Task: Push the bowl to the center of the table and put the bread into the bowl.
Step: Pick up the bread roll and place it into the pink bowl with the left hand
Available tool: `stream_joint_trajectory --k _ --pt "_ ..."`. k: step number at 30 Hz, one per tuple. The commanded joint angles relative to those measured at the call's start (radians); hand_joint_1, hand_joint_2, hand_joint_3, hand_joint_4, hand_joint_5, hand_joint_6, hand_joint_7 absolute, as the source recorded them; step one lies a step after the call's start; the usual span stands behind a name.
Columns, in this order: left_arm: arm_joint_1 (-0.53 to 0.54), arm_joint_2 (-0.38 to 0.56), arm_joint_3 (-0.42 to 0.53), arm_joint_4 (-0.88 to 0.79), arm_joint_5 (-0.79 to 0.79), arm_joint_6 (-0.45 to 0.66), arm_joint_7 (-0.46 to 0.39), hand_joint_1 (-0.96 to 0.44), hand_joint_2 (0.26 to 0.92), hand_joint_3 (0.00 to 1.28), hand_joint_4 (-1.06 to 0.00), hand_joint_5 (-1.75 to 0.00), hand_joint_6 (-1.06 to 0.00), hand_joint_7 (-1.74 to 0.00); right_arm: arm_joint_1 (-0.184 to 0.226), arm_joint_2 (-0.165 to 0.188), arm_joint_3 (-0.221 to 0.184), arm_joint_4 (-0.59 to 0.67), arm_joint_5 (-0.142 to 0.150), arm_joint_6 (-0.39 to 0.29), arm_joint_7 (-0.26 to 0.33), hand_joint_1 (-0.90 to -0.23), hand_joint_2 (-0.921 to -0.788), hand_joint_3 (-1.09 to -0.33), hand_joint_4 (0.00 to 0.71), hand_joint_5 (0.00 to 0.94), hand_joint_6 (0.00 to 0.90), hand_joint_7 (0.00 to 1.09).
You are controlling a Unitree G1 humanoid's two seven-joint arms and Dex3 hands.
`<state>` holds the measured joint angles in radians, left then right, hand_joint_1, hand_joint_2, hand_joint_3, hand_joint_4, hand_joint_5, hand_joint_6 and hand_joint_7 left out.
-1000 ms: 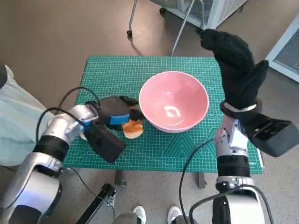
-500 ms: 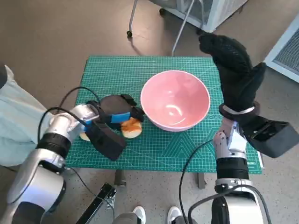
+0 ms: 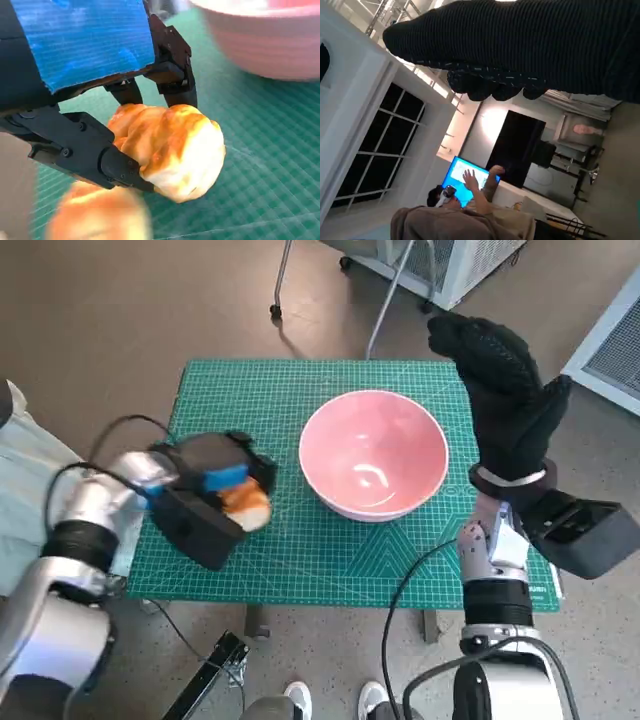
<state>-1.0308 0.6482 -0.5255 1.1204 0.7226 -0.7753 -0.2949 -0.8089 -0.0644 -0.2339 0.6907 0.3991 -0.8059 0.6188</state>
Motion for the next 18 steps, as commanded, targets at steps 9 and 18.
stream_joint_trajectory --k 9,18 --pt "-0.116 0.075 0.212 -0.166 -0.229 0.048 -0.104 0.0 0.921 0.15 -0.54 -1.37 -0.6 -1.16 0.012 0.008 -0.003 0.01 0.016 0.012 0.002 -0.668 -0.921 -0.711 0.344 0.006 0.006 0.85" --pt "-0.128 -0.026 0.243 -0.374 -0.304 0.107 -0.129 0.0 0.921 0.16 -0.52 -1.33 -0.6 -1.22 0.006 0.006 -0.003 0.014 0.018 0.014 0.005 -0.667 -0.921 -0.712 0.345 0.006 0.001 0.85"
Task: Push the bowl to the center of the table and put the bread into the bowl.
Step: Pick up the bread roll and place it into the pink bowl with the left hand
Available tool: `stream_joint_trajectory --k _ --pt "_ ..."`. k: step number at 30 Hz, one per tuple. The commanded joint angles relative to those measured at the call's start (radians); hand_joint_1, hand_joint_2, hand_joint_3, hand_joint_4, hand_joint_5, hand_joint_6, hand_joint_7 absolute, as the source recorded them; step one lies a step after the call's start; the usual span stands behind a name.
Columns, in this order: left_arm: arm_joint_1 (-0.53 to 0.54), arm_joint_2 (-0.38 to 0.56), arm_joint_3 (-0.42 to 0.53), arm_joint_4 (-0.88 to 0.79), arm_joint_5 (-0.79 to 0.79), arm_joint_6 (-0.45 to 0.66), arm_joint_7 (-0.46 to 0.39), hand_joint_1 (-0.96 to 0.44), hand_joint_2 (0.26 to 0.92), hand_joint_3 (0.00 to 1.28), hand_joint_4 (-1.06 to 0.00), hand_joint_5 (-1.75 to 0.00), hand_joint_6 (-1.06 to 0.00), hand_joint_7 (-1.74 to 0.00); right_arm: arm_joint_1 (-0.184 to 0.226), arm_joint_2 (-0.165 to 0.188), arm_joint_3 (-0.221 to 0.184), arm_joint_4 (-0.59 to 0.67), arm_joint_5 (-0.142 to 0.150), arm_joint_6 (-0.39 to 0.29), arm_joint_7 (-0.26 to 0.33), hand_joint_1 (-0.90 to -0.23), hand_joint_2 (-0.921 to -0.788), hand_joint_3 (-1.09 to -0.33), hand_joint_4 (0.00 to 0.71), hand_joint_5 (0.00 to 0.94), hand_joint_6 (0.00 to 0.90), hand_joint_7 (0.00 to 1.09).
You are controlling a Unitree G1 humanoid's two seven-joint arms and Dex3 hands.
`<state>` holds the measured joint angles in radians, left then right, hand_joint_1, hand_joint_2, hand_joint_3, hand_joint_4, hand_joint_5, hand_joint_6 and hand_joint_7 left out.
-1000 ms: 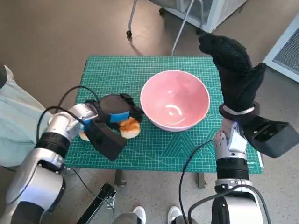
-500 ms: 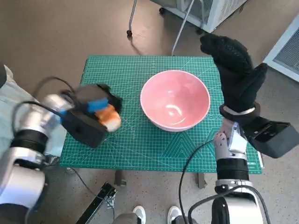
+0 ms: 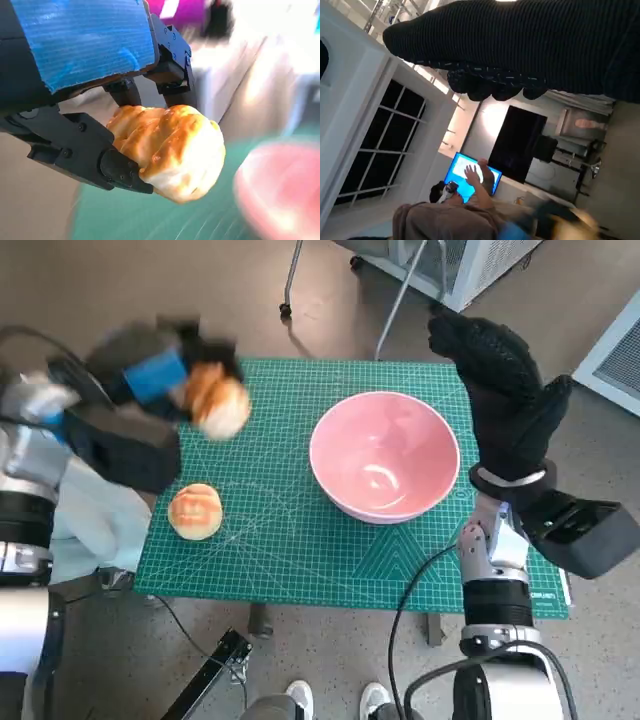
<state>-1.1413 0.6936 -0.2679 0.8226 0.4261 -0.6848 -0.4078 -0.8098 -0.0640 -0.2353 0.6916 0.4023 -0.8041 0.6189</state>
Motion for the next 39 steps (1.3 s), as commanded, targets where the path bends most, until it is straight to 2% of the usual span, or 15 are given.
stream_joint_trajectory --k 1,10,17,21,25,29,31,33,34,36,39 --pt "-0.025 -0.088 -0.021 -0.078 -0.006 0.009 -0.015 0.0 0.921 0.16 -0.51 -1.32 -0.6 -1.22 0.006 0.006 -0.002 0.013 0.015 0.012 0.005 -0.667 -0.921 -0.712 0.345 0.006 0.001 0.85" --pt "-0.089 -0.207 -0.102 0.031 0.071 -0.074 0.023 0.0 0.92 0.15 -0.51 -1.3 -0.61 -1.23 0.013 0.001 0.002 0.0 0.017 0.014 0.009 -0.669 -0.921 -0.712 0.345 0.006 -0.001 0.85" --pt "-0.108 -0.221 -0.107 0.079 0.094 -0.105 0.044 0.0 0.92 0.16 -0.5 -1.32 -0.6 -1.24 0.014 0.0 0.003 -0.001 0.019 0.014 0.01 -0.667 -0.921 -0.712 0.345 0.006 -0.001 0.85" --pt "-0.131 -0.335 -0.196 0.154 0.202 -0.055 0.12 0.0 0.92 0.16 -0.51 -1.26 -0.59 -1.29 0.027 -0.012 0.002 -0.02 0.021 0.009 0.012 -0.669 -0.921 -0.71 0.345 0.006 -0.001 0.84" --pt "-0.131 -0.374 -0.223 0.204 0.237 -0.025 0.173 0.0 0.921 0.16 -0.52 -1.24 -0.59 -1.31 0.03 -0.015 0.004 -0.022 0.02 0.007 0.011 -0.674 -0.921 -0.71 0.34 0.003 -0.001 0.84" --pt "-0.125 -0.403 -0.226 0.25 0.238 0.013 0.193 0.0 0.921 0.16 -0.5 -1.32 -0.6 -1.24 0.034 -0.017 0.004 -0.025 0.019 0.008 0.01 -0.678 -0.921 -0.707 0.327 0.001 -0.001 0.81" --pt "-0.122 -0.416 -0.22 0.273 0.227 0.045 0.181 0.0 0.921 0.18 -0.48 -1.37 -0.57 -1.24 0.034 -0.019 0.004 -0.026 0.018 0.009 0.009 -0.679 -0.921 -0.707 0.324 0.001 -0.001 0.8" --pt "-0.117 -0.426 -0.213 0.29 0.213 0.082 0.152 0.0 0.921 0.31 -0.31 -1.48 -0.46 -1.41 0.036 -0.02 0.004 -0.031 0.018 0.012 0.007 -0.68 -0.921 -0.707 0.321 0.0 -0.001 0.8" --pt "-0.116 -0.429 -0.211 0.294 0.208 0.096 0.139 -0.02 0.895 0.31 -0.25 -1.32 -0.39 -1.32 0.037 -0.021 0.004 -0.034 0.017 0.014 0.006 -0.68 -0.921 -0.707 0.32 0.0 -0.001 0.8" --pt "-0.113 -0.431 -0.211 0.293 0.202 0.126 0.107 -0.06 0.871 0.23 -0.19 -0.7 -0.26 -0.93 0.04 -0.022 0.005 -0.041 0.016 0.016 0.004 -0.681 -0.921 -0.709 0.319 0.0 -0.001 0.8" --pt "-0.11 -0.428 -0.213 0.277 0.196 0.16 0.061 -0.07 0.873 0.12 -0.17 -0.29 -0.18 -0.69 0.042 -0.023 0.004 -0.044 0.013 0.017 0.0 -0.681 -0.921 -0.71 0.317 0.0 -0.001 0.8"
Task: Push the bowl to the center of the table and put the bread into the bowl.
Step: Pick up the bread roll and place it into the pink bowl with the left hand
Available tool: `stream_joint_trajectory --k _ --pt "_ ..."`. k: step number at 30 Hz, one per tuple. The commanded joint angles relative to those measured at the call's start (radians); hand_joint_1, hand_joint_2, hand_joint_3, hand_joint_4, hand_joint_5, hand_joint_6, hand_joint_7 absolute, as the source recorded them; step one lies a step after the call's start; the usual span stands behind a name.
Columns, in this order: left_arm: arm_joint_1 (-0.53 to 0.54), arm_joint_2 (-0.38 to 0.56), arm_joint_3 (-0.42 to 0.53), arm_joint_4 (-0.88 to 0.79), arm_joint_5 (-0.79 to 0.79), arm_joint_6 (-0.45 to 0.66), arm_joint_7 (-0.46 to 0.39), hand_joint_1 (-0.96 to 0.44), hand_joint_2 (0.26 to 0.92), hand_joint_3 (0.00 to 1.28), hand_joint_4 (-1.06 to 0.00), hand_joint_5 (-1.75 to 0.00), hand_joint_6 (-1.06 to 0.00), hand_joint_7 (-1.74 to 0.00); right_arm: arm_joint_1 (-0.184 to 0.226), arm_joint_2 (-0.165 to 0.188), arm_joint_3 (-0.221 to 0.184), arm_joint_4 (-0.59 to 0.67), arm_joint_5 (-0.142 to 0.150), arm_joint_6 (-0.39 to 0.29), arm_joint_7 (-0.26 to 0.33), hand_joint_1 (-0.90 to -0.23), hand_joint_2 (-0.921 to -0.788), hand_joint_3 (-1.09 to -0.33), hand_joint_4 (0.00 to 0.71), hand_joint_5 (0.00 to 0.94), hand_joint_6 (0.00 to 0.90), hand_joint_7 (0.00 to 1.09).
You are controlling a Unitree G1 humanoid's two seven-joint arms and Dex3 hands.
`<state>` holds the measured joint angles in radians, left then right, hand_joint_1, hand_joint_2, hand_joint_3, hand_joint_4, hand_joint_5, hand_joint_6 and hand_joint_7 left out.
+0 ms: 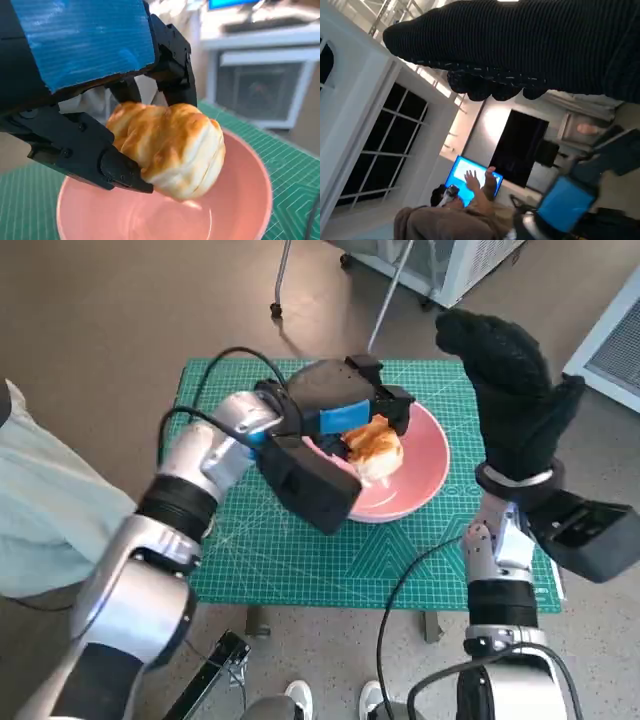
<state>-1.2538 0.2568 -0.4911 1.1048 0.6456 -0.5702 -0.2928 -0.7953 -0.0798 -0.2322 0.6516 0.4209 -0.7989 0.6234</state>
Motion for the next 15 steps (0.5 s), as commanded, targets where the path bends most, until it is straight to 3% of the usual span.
stream_joint_trajectory --k 1,7,15 --pt "0.003 0.01 0.011 -0.011 -0.026 0.051 -0.063 -0.08 0.87 0.1 -0.17 -0.2 -0.17 -0.64 0.028 -0.008 0.001 -0.004 -0.006 0.013 -0.005 -0.681 -0.921 -0.711 0.317 0.0 -0.001 0.8" --pt "0.013 0.032 0.02 -0.041 -0.052 0.036 -0.098 -0.1 0.857 0.04 -0.16 -0.06 -0.14 -0.56 0.027 -0.007 0.002 -0.001 -0.009 0.013 -0.009 -0.681 -0.921 -0.711 0.317 0.0 -0.001 0.79" --pt "0.032 0.06 0.042 -0.075 -0.069 0.014 -0.087 -0.15 0.855 0.03 -0.14 -0.02 -0.11 -0.55 0.026 -0.004 0.003 0.005 -0.01 0.007 -0.009 -0.678 -0.921 -0.712 0.317 0.0 -0.001 0.79"
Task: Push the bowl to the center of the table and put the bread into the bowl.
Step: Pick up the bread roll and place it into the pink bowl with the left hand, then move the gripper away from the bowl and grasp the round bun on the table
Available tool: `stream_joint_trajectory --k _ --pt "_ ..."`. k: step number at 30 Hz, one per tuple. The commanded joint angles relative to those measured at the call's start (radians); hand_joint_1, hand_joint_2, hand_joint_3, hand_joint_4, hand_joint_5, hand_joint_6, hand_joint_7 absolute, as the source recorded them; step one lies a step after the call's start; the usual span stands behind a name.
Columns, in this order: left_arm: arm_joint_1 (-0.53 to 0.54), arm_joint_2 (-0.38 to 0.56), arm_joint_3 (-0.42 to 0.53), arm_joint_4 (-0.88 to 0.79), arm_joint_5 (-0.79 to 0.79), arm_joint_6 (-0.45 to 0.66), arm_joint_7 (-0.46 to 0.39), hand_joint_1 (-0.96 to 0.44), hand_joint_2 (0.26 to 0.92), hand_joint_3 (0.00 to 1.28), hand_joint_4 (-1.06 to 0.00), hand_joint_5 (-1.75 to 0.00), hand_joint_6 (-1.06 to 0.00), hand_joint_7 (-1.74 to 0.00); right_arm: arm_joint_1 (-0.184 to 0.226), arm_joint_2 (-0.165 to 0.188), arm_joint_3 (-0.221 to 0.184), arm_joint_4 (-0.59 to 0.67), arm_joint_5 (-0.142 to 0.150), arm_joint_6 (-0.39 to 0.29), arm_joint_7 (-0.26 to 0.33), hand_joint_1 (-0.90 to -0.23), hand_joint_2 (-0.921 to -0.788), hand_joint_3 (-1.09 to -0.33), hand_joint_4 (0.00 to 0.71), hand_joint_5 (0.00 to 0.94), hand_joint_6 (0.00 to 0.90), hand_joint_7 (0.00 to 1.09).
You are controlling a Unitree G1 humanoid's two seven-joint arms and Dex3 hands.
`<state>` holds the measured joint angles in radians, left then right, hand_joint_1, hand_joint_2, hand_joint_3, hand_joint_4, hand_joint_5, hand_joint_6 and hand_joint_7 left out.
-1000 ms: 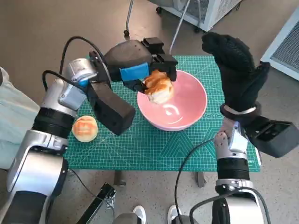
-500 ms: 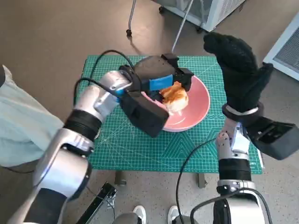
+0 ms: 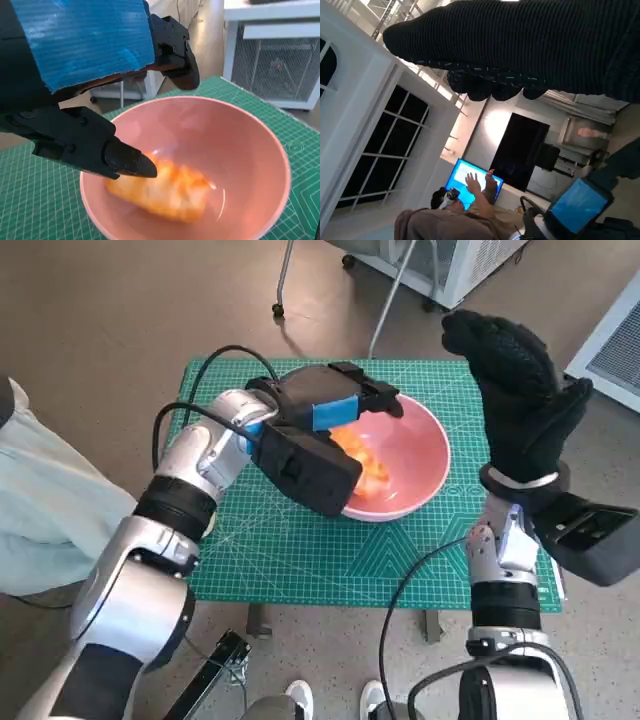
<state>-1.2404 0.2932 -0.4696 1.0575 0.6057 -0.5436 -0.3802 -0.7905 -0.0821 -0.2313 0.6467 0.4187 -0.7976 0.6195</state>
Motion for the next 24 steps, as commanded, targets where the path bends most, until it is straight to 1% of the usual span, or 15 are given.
stream_joint_trajectory --k 1,6,12,13,16,19,24 --pt "0.024 0.031 0.03 -0.035 -0.041 -0.02 -0.004 -0.15 0.855 0.03 -0.14 -0.02 -0.11 -0.55 0.021 -0.001 0.002 0.012 -0.007 0.004 -0.005 -0.678 -0.921 -0.712 0.317 0.0 -0.001 0.79" --pt "0.056 0.068 0.073 -0.078 -0.1 -0.051 -0.035 -0.18 0.854 0.02 -0.14 -0.02 -0.09 -0.56 0.019 0.002 0.001 0.016 -0.006 0.003 -0.004 -0.679 -0.921 -0.712 0.317 0.0 -0.001 0.79" --pt "0.133 0.145 0.144 -0.193 -0.205 -0.075 -0.116 -0.18 0.855 0.01 -0.14 -0.01 -0.09 -0.56 0.018 0.007 0.003 0.015 -0.004 0.007 -0.004 -0.684 -0.921 -0.711 0.317 0.0 -0.001 0.79" --pt "0.155 0.172 0.159 -0.222 -0.225 -0.087 -0.13 -0.18 0.856 0.01 -0.13 -0.01 -0.09 -0.56 0.019 0.008 0.004 0.011 -0.004 0.008 -0.004 -0.685 -0.921 -0.711 0.317 0.0 -0.001 0.79" --pt "0.214 0.236 0.2 -0.308 -0.278 -0.101 -0.173 -0.18 0.858 0.01 -0.13 0.0 -0.14 -0.46 0.024 0.011 0.007 0.0 -0.004 0.01 -0.006 -0.681 -0.921 -0.711 0.316 0.0 -0.001 0.79" --pt "0.291 0.313 0.251 -0.423 -0.344 -0.086 -0.232 -0.16 0.854 0.0 -0.14 0.0 -0.21 -0.33 0.029 0.013 0.009 -0.009 -0.003 0.012 -0.006 -0.68 -0.921 -0.711 0.316 0.0 -0.001 0.79" --pt "0.409 0.425 0.323 -0.553 -0.414 -0.056 -0.293 -0.12 0.847 0.0 -0.16 0.0 -0.27 -0.24 0.03 0.011 0.008 -0.009 0.003 0.013 0.002 -0.68 -0.921 -0.71 0.317 0.0 -0.001 0.79"
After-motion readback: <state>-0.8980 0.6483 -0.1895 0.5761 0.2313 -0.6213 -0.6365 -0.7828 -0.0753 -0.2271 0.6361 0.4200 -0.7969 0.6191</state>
